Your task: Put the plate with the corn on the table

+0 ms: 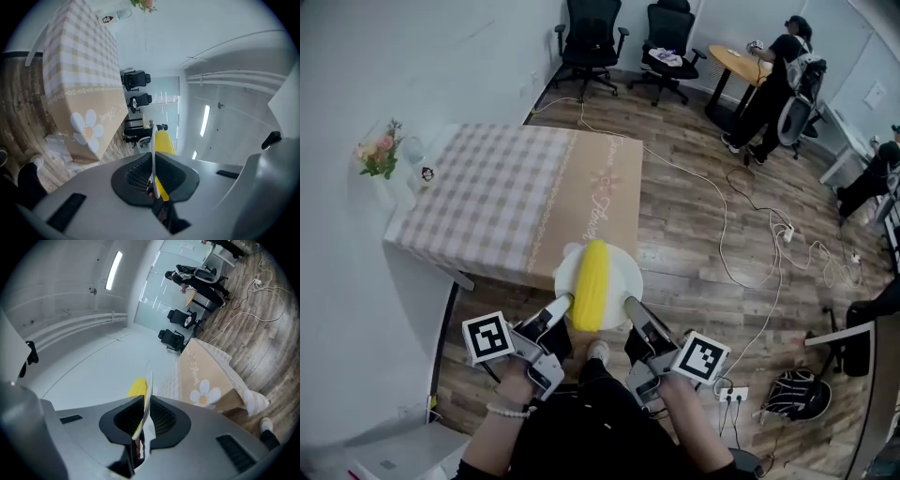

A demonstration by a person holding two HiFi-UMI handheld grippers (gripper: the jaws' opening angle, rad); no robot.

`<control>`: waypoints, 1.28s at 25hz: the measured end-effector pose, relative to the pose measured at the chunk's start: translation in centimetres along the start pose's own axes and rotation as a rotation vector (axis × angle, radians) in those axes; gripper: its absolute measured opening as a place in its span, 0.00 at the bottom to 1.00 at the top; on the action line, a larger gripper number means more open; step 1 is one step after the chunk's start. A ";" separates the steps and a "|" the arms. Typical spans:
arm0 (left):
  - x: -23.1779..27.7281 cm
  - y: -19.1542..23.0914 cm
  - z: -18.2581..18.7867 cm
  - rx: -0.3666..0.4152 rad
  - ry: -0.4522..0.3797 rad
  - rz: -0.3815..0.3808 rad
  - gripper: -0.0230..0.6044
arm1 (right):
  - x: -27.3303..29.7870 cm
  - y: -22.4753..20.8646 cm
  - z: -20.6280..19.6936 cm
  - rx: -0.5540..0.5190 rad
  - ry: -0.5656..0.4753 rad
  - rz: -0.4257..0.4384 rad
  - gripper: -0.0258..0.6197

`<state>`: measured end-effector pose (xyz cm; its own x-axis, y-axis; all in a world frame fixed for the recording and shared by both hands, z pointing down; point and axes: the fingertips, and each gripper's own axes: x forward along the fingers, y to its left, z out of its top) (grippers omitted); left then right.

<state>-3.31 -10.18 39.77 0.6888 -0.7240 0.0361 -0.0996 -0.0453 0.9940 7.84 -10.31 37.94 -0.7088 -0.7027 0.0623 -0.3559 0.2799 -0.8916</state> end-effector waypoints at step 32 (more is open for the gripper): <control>11.8 2.6 7.6 0.008 -0.024 0.037 0.07 | 8.6 -6.8 9.7 0.007 0.043 -0.039 0.14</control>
<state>-0.90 -24.08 41.98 0.6667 -0.7419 0.0706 -0.1310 -0.0234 0.9911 10.07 -24.54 40.18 -0.7201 -0.6841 0.1162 -0.3798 0.2485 -0.8911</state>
